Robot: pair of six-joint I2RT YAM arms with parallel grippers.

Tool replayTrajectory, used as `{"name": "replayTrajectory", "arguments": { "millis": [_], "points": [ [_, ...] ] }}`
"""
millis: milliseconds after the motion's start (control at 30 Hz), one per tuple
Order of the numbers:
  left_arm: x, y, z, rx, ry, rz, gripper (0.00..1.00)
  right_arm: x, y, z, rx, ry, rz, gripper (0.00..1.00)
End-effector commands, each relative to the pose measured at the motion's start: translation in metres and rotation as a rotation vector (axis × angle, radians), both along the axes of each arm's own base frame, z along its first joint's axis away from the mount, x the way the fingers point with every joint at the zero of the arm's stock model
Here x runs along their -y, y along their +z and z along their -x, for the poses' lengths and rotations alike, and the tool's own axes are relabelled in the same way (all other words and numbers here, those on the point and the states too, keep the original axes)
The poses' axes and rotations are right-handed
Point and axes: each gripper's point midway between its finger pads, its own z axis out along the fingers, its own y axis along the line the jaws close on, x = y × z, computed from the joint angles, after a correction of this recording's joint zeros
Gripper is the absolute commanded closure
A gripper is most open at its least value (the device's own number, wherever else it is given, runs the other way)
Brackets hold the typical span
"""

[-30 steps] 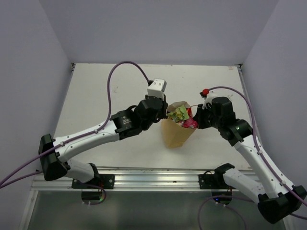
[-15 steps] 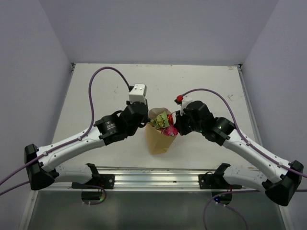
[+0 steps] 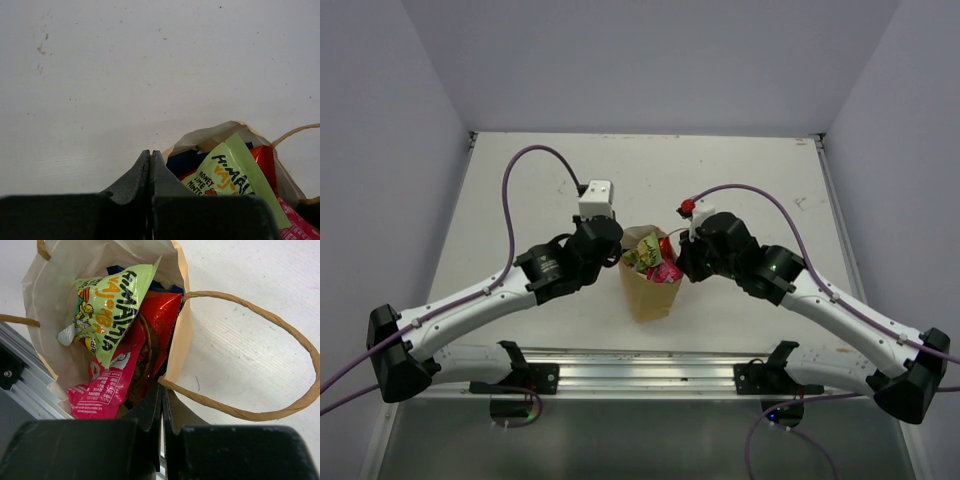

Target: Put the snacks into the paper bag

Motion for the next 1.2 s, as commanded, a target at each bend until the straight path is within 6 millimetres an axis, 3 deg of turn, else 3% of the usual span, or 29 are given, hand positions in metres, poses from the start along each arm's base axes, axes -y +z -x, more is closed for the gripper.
{"name": "replayTrajectory", "arguments": {
  "millis": [0, 100, 133, 200, 267, 333, 433, 500, 667, 767, 800, 833, 867, 933, 1000, 1067, 1167],
  "points": [
    [-0.013, -0.007, -0.008, 0.003, 0.075, -0.013, 1.0, -0.013, 0.019, -0.007, 0.046, 0.008, -0.061, 0.99],
    [-0.018, -0.01, -0.005, -0.016, 0.099, -0.013, 1.0, -0.014, 0.019, -0.004, 0.047, 0.022, -0.067, 0.94],
    [-0.019, -0.01, -0.004, -0.018, 0.103, -0.009, 0.95, -0.015, 0.019, -0.003, 0.045, 0.032, -0.071, 0.92],
    [-0.022, -0.009, -0.001, -0.024, 0.112, 0.001, 0.77, -0.017, 0.02, -0.003, 0.046, 0.04, -0.077, 0.87],
    [-0.024, -0.006, 0.001, -0.023, 0.11, 0.012, 0.67, -0.018, 0.02, -0.001, 0.046, 0.048, -0.082, 0.78],
    [-0.025, -0.006, 0.001, -0.024, 0.11, 0.012, 0.51, -0.019, 0.02, -0.001, 0.045, 0.056, -0.084, 0.69],
    [-0.025, 0.0, 0.002, -0.014, 0.105, 0.026, 0.34, -0.021, 0.021, 0.0, 0.046, 0.07, -0.084, 0.67],
    [-0.021, 0.011, 0.001, 0.013, 0.086, 0.051, 0.29, -0.02, 0.03, 0.001, 0.068, 0.072, -0.102, 0.65],
    [-0.015, 0.077, -0.002, 0.177, 0.034, 0.165, 0.26, -0.011, 0.063, 0.0, 0.166, 0.046, -0.166, 0.63],
    [-0.02, 0.129, 0.004, 0.305, 0.052, 0.215, 0.26, 0.003, 0.086, -0.001, 0.23, 0.0, -0.19, 0.66],
    [-0.021, 0.141, 0.007, 0.336, 0.048, 0.229, 0.26, 0.013, 0.088, -0.005, 0.248, -0.044, -0.162, 0.74],
    [-0.025, 0.155, 0.014, 0.377, 0.038, 0.229, 0.25, 0.021, 0.098, -0.005, 0.274, -0.074, -0.166, 0.77],
    [-0.026, 0.167, 0.016, 0.411, 0.044, 0.268, 0.23, 0.032, 0.096, -0.007, 0.279, -0.108, -0.133, 0.78],
    [-0.042, 0.174, 0.016, 0.429, 0.108, 0.258, 0.19, 0.056, 0.098, -0.015, 0.317, -0.218, -0.079, 0.76],
    [-0.056, 0.167, 0.015, 0.41, 0.172, 0.205, 0.09, 0.078, 0.098, -0.015, 0.335, -0.296, -0.028, 0.73],
    [-0.071, 0.156, 0.01, 0.391, 0.203, 0.175, 0.0, 0.109, 0.098, -0.019, 0.374, -0.422, 0.046, 0.62],
    [-0.103, 0.144, 0.002, 0.392, 0.263, 0.154, 0.0, 0.144, 0.098, -0.019, 0.415, -0.551, 0.143, 0.22]
  ]
}}
